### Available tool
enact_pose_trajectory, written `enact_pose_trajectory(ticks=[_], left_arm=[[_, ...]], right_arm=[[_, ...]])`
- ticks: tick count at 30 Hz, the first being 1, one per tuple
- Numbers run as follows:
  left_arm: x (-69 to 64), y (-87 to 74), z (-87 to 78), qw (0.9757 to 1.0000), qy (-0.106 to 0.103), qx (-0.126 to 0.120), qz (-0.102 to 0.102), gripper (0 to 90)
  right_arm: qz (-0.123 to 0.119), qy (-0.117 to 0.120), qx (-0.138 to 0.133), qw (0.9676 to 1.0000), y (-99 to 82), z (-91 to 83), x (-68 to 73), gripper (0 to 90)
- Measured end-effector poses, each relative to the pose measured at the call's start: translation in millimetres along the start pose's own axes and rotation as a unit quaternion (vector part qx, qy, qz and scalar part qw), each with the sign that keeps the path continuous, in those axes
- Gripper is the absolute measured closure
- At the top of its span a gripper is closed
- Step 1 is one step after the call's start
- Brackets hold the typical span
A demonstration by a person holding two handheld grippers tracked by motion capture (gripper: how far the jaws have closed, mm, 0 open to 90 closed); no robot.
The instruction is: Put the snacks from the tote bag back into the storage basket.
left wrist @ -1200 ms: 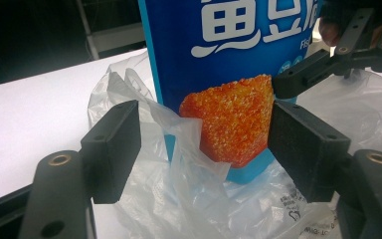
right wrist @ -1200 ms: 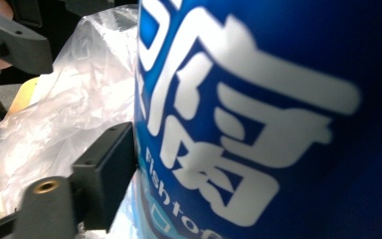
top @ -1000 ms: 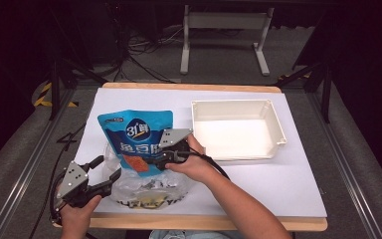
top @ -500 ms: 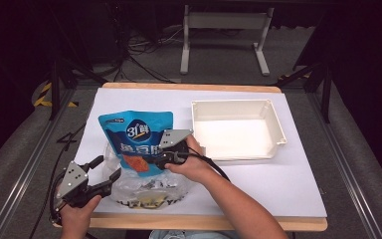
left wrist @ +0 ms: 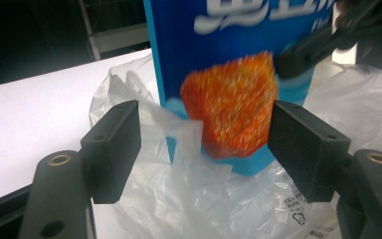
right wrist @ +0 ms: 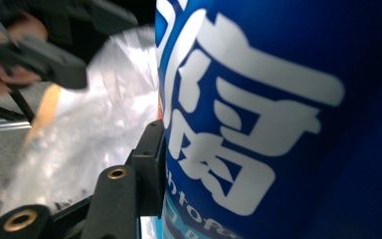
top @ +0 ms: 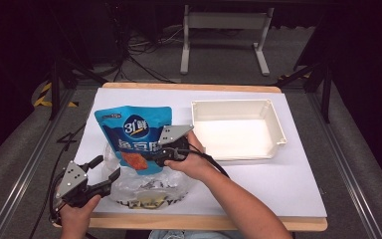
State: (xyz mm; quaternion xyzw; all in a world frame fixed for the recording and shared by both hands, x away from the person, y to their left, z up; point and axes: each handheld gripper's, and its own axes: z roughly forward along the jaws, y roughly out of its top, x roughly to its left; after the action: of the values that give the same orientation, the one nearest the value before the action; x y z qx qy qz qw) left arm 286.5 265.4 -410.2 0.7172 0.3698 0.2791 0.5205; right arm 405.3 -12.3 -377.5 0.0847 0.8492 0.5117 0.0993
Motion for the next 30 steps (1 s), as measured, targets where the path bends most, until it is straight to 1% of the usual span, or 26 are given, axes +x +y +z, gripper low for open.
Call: enact_pose_trajectory(ticks=[2,4,7,9,12,17,19,21,26,30], left_arm=[[-0.5,0.1,-0.2,1.0,0.001,0.0,-0.001,30.1],[-0.7,0.2,-0.4,1.0,0.001,0.0,-0.001,30.2],[-0.6,0.2,-0.6,1.0,0.001,-0.001,-0.001,30.2],[-0.6,0.2,-0.4,1.0,0.001,0.0,-0.001,30.2],[-0.7,0.2,-0.1,1.0,0.001,0.001,0.0,30.2],[-0.3,-0.1,-0.2,1.0,0.001,-0.002,-0.003,30.2],[-0.1,0.1,-0.8,1.0,0.002,-0.001,-0.001,30.2],[-0.3,0.2,-1.1,1.0,0.001,0.0,-0.001,30.2],[-0.2,0.1,-0.6,1.0,0.001,-0.002,-0.001,30.2],[-0.3,-0.1,-0.4,1.0,0.003,-0.002,-0.003,30.2]], right_arm=[[-0.01,-0.003,0.001,0.9999,7.8,-3.5,0.8,52.8],[-0.012,-0.004,0.0,0.9999,10.2,-4.7,0.8,52.8],[-0.02,-0.013,0.001,0.9997,23.8,-11.4,0.7,52.7],[-0.019,-0.014,0.002,0.9997,26.5,-12.9,0.5,52.8],[-0.02,-0.019,0.001,0.9996,39.3,-20.7,-2.2,52.7],[-0.016,-0.02,-0.003,0.9997,46.6,-26.7,-6.1,52.7],[-0.015,-0.022,-0.004,0.9996,50.2,-29.6,-7.9,52.7],[-0.017,-0.022,-0.003,0.9996,54.5,-32.9,-9.8,52.6],[-0.02,-0.033,-0.004,0.9993,65.0,-42.7,-14.1,52.5],[-0.021,-0.032,-0.009,0.9992,69.7,-49.0,-15.8,52.5]])
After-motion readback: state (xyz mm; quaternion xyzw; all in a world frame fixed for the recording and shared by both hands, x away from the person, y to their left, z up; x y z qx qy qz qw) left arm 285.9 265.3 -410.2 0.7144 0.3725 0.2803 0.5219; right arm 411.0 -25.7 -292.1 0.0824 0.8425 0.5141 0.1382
